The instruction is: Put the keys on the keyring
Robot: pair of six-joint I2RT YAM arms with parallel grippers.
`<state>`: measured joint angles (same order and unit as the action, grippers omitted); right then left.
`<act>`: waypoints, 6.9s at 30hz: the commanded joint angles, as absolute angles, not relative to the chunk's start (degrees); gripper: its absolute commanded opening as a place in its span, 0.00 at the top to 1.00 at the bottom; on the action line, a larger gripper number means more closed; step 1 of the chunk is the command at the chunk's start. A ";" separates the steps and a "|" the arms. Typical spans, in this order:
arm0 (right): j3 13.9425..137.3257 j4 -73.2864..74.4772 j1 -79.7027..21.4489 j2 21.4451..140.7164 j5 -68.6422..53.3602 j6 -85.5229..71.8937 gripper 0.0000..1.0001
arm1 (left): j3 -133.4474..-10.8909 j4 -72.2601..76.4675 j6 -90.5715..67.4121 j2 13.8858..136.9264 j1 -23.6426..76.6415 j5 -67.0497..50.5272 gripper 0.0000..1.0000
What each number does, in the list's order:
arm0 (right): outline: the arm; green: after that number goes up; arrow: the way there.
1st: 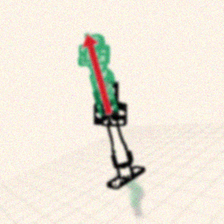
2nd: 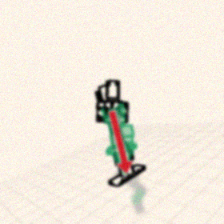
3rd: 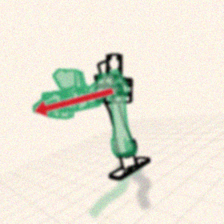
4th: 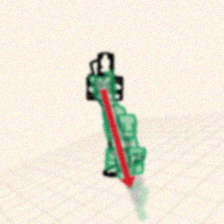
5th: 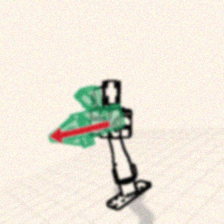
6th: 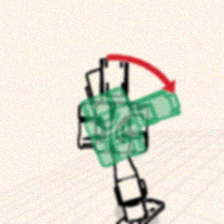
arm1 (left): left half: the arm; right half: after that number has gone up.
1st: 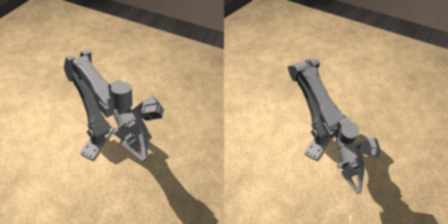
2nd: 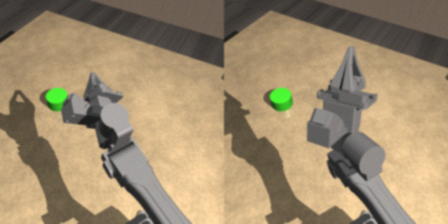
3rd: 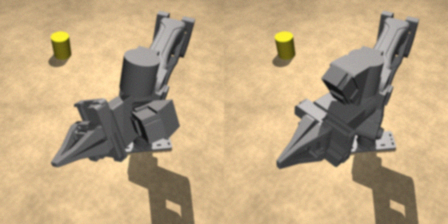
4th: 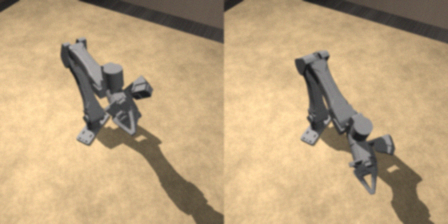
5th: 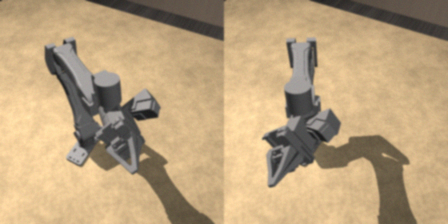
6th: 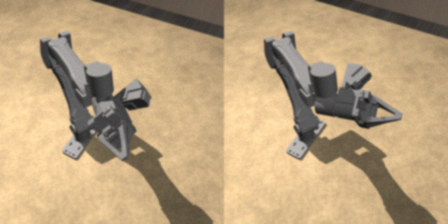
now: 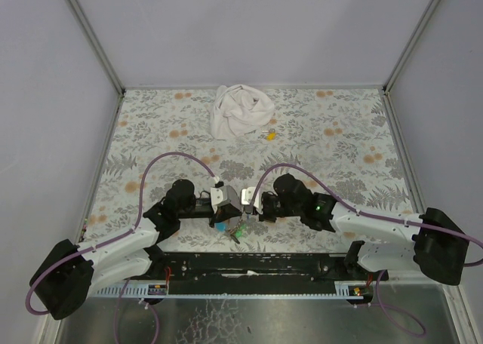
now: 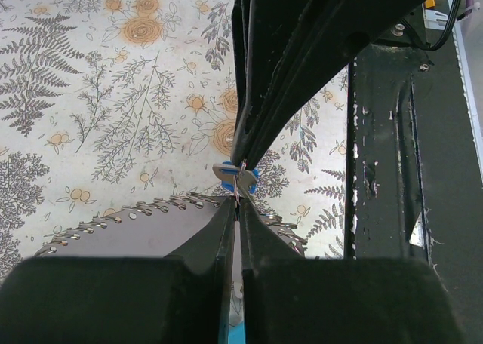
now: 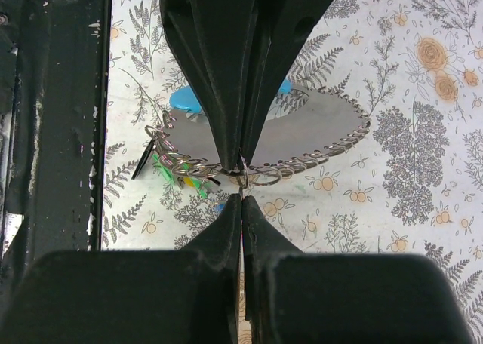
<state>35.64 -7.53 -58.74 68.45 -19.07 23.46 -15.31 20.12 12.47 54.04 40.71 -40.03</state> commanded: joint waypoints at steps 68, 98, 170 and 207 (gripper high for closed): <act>44.37 -2.10 -59.31 71.28 -21.39 20.51 1.00 | -16.61 25.27 12.83 53.44 40.60 -43.09 1.00; 45.60 -3.55 -59.24 72.26 -23.32 22.44 0.91 | -17.68 21.93 14.44 53.10 44.45 -35.34 1.00; 37.52 -10.83 -58.23 67.73 -20.70 24.03 1.00 | -18.20 21.73 14.68 54.04 44.38 -37.90 1.00; 42.03 -4.63 -54.69 68.82 -25.02 25.64 1.00 | -18.64 20.17 14.83 53.33 44.48 -36.75 1.00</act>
<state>39.51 -2.57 -55.02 69.49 -20.84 24.60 -17.15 16.95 15.31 53.91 44.27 -37.52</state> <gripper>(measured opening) 0.010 0.010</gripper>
